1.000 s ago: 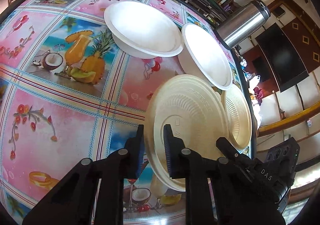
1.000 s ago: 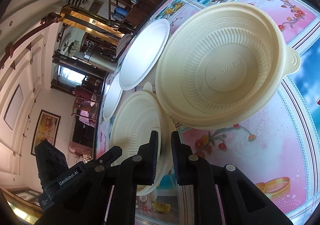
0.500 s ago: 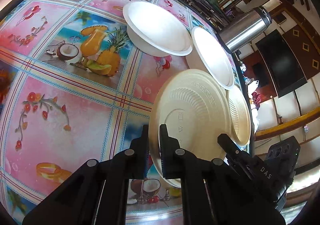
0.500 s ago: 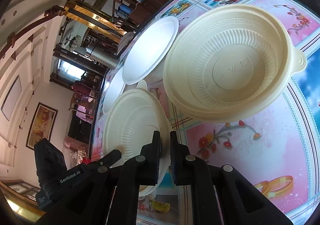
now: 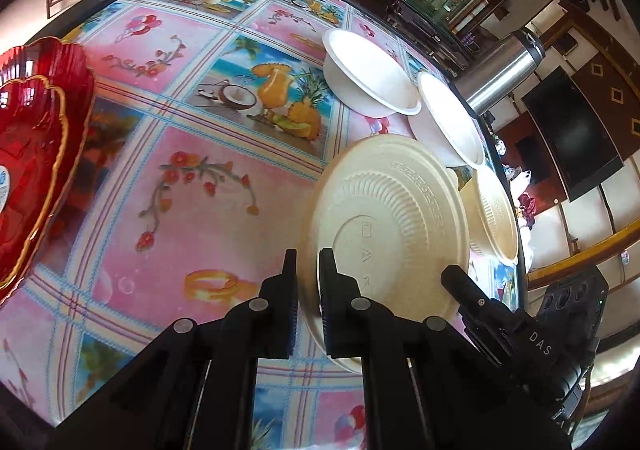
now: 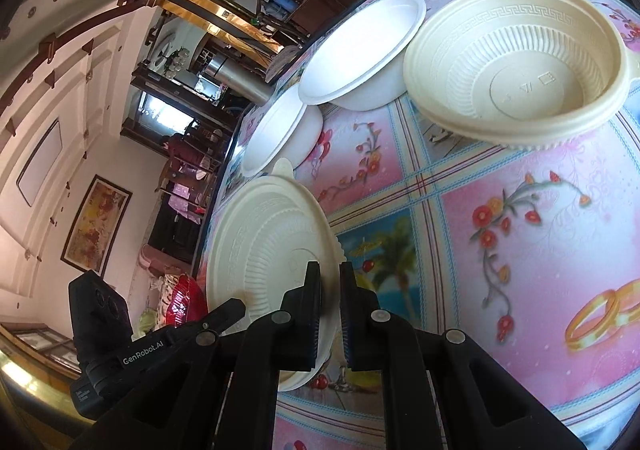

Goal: Organize plates and bowls
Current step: 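Carry the cream plate with both grippers over the red plate stack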

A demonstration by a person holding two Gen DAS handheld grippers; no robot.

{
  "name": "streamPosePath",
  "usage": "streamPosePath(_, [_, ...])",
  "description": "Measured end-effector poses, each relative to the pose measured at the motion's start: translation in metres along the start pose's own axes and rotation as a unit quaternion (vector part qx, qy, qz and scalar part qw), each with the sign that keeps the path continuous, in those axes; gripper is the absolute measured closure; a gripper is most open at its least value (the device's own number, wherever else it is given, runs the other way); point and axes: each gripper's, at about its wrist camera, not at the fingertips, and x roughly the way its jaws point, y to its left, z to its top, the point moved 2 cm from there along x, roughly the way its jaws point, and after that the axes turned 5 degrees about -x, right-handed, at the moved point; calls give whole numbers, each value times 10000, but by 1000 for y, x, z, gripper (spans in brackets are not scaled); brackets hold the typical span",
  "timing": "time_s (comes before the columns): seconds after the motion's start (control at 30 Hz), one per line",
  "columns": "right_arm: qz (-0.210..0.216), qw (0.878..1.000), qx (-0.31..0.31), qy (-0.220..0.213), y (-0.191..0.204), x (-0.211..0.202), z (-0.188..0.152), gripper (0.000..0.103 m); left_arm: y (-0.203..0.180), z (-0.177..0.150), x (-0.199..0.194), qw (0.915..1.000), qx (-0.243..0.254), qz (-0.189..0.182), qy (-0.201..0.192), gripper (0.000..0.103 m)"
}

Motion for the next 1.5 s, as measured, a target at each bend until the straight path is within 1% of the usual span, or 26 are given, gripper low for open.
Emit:
streamPosePath(0.17, [162, 9998, -77, 30, 19, -2, -30, 94, 20, -24, -28, 9995, 237, 105, -192, 95])
streamPosePath(0.33, [117, 9991, -365, 187, 39, -12, -56, 94, 36, -54, -46, 9984, 506, 95, -227, 93])
streamPosePath(0.47, [84, 9983, -475, 328, 48, -24, -78, 94, 48, -64, -64, 9975, 624, 67, -336, 93])
streamPosePath(0.57, [125, 9975, -547, 423, 62, -31, -88, 94, 59, -60, -84, 9973, 536, -25, -491, 93])
streamPosePath(0.6, [109, 9971, -632, 417, 72, -32, -95, 94, 63, -57, -92, 9971, 495, -45, -576, 93])
streamPosePath(0.77, [229, 9928, -1134, 312, 127, -30, -96, 94, 89, -42, -134, 9934, 285, 14, -1114, 93])
streamPosePath(0.87, [341, 9889, -1417, 293, 162, -23, -98, 94, 109, -37, -147, 9917, 113, 89, -1277, 93])
streamPosePath(0.97, [412, 9852, -1632, 328, 188, -13, -108, 94, 129, -36, -154, 9913, -75, 93, -1310, 93])
streamPosePath(1.13, [498, 9806, -1821, 531, 210, 4, -124, 94, 151, -32, -160, 9907, -227, 162, -1332, 93])
streamPosePath(1.3, [593, 9785, -1845, 709, 227, 24, -127, 94, 167, -23, -168, 9880, -387, 273, -1468, 93])
streamPosePath(1.5, [690, 9742, -2026, 721, 253, 39, -131, 94, 182, -14, -170, 9849, -551, 455, -1578, 93])
